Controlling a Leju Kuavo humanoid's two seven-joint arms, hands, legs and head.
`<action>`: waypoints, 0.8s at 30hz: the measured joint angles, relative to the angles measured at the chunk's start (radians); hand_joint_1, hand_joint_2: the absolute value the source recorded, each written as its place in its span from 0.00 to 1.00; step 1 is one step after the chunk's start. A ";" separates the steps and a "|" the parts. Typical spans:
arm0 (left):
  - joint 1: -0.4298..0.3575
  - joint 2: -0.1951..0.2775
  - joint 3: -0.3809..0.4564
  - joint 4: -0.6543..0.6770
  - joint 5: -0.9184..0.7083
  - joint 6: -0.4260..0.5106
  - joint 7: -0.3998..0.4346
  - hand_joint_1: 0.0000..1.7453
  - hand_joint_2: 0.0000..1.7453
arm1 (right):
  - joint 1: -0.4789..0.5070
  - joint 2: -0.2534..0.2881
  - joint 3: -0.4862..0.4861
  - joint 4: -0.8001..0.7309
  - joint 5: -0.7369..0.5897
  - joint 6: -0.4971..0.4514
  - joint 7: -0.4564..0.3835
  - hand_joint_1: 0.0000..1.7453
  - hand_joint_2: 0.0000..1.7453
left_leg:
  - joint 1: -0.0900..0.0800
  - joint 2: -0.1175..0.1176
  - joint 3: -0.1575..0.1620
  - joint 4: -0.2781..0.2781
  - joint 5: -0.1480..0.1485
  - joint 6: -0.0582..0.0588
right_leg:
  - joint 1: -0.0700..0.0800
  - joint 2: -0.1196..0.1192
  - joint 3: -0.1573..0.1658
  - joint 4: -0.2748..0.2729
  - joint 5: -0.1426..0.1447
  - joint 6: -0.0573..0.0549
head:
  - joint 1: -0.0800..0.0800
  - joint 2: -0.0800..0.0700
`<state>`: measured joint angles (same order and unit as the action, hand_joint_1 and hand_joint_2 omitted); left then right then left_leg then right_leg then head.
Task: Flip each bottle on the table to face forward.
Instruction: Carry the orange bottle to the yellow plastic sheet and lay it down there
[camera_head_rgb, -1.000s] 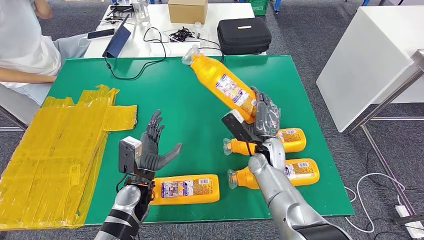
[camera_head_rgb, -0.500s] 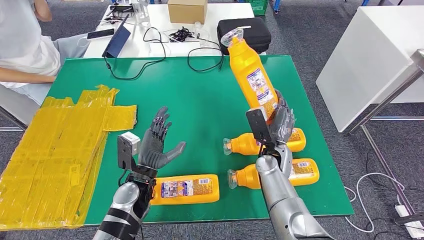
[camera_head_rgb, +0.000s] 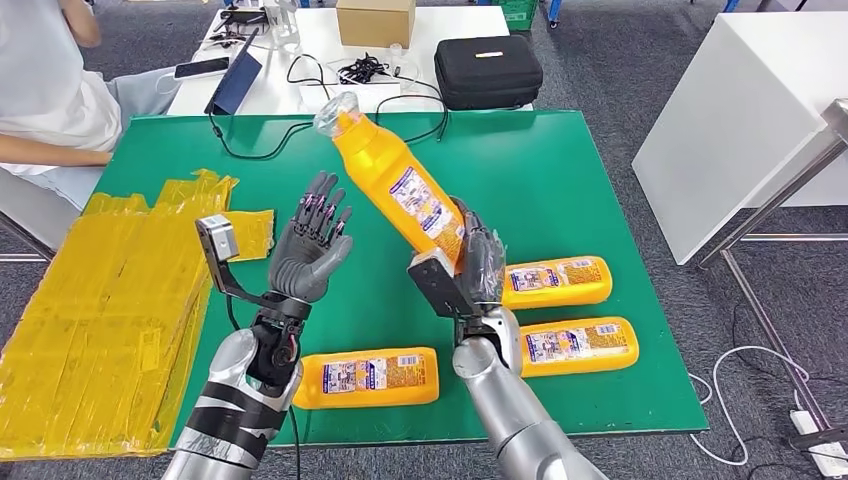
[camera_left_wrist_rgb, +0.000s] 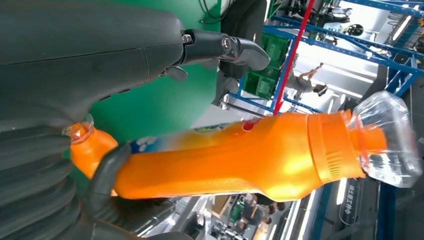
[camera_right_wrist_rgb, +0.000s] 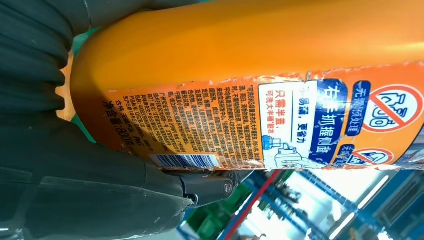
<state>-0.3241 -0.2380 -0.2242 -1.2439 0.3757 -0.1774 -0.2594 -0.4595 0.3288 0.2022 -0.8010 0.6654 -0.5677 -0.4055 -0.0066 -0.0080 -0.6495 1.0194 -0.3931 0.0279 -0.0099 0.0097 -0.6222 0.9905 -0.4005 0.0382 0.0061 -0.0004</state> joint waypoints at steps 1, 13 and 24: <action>0.000 0.001 -0.001 0.000 0.005 0.000 0.000 0.00 1.00 | 0.001 0.002 0.011 0.003 -0.001 0.001 -0.001 1.00 1.00 | 0.000 0.000 0.000 0.000 0.000 0.000 | 0.000 0.000 0.000 0.000 0.000 0.000 | 0.000 0.000; -0.002 0.007 -0.011 0.000 0.027 0.006 -0.004 0.00 1.00 | 0.004 0.025 0.123 0.063 0.049 -0.001 -0.002 1.00 1.00 | 0.000 0.000 0.000 0.000 0.000 0.000 | 0.000 0.000 0.000 0.000 0.000 0.000 | 0.000 0.000; 0.032 0.032 0.007 0.003 0.034 0.010 -0.042 0.00 1.00 | 0.048 0.026 0.308 0.067 0.068 0.067 0.013 1.00 1.00 | 0.000 0.000 -0.001 0.000 0.000 0.000 | 0.000 0.000 -0.002 0.000 0.000 0.000 | 0.000 0.000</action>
<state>-0.2922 -0.2057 -0.2172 -1.2413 0.4096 -0.1677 -0.3018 -0.4119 0.3545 0.5106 -0.7340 0.7332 -0.5009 -0.3925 -0.0065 -0.0077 -0.6509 1.0193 -0.3933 0.0278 -0.0100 0.0098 -0.6239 0.9905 -0.4008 0.0379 0.0061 -0.0004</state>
